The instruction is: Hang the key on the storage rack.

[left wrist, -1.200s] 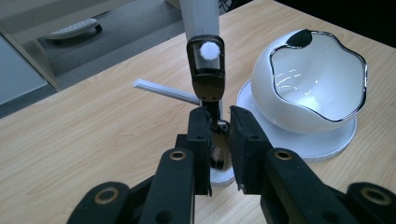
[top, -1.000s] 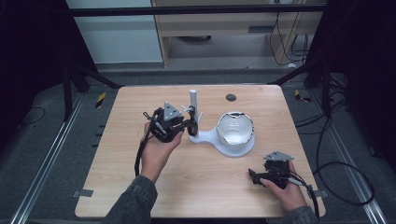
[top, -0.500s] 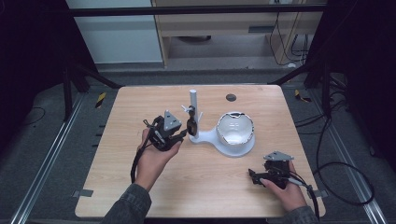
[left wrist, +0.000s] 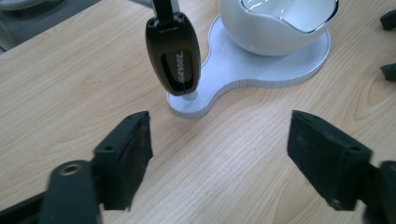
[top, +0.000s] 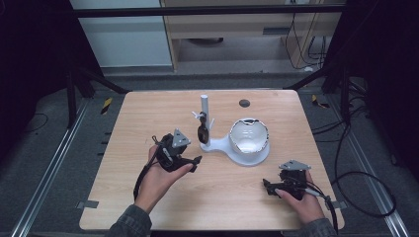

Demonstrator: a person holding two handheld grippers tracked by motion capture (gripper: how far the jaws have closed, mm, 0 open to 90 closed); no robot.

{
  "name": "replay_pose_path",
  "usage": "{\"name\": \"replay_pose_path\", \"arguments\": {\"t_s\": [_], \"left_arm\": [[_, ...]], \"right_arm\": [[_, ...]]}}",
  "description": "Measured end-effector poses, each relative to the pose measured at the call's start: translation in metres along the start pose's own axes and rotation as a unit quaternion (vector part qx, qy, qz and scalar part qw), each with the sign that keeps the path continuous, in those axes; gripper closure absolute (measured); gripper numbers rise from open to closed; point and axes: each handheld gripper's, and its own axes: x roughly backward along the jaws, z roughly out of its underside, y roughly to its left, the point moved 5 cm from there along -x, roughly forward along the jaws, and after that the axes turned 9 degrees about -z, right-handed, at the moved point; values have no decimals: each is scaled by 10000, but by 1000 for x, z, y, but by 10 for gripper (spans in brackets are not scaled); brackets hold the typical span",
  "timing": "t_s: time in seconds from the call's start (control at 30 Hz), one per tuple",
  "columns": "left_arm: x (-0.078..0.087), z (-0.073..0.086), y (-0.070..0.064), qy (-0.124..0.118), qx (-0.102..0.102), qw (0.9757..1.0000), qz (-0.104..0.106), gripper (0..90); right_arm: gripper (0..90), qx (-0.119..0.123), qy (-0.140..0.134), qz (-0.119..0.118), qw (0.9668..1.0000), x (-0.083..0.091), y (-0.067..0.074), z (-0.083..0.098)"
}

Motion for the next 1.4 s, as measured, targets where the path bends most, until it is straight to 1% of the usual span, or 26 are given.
{"name": "replay_pose_path", "arguments": {"t_s": [0.07, 0.1, 0.17, 0.27, 0.3, 0.4, 0.47, 0.5, 0.57, 0.63, 0.77, 0.9, 1.03, 1.2, 1.3, 1.4], "left_arm": [[-1, 6, 1, 43, 64, 10000, 36, 150], [-1, 9, 2, 66, 51, 10000, 28, 133], [-2, 17, 4, 130, 35, 9999, 83, 102], [-3, 28, 5, 60, -21, 9997, 249, 72], [-3, 31, 6, 60, -17, 9996, 266, 63], [-5, 45, 9, 143, 41, 9994, 312, 64], [-6, 55, 10, 214, -12, 9990, 396, 64], [-7, 59, 11, 262, -22, 9989, 389, 63], [-8, 67, 14, 339, -52, 9990, 280, 69], [-8, 75, 16, 428, -95, 9988, 230, 69], [-9, 86, 21, 503, -110, 9985, 199, 69], [-10, 98, 29, 657, -82, 9978, 100, 66], [-11, 108, 37, 705, 52, 9975, 20, 67], [-13, 117, 50, 770, 209, 9967, -145, 68], [-15, 123, 58, 826, 312, 9959, -219, 68], [-17, 131, 63, 917, 449, 9944, -272, 67]], "right_arm": [[4, 2, 0, 2, 10000, 0, 0, 0], [4, 1, 0, 0, 10000, 0, 0, 0], [4, 0, 0, 0, 10000, 0, 0, 0], [5, -1, 0, 3, 10000, 0, 0, 0], [5, -4, 0, 6, 10000, 0, 0, 0], [5, -3, -1, -2, 10000, 0, 0, 0], [5, 4, 1, -1, 10000, 0, 0, 0], [5, 3, 0, -2, 10000, 0, 0, 0], [5, 4, 0, -2, 10000, 0, 0, 0], [5, 9, 1, 1, 10000, 0, 0, 0], [5, 6, 1, 0, 10000, 0, 0, 0], [5, 4, 1, 2, 10000, 0, 0, 0], [5, 4, 0, 1, 10000, 0, 0, 0], [5, 2, -1, 3, 10000, 0, 1, 0], [5, 2, -1, 4, 10000, 0, 1, 0], [5, 1, -1, 3, 10000, 0, 1, 0]]}}
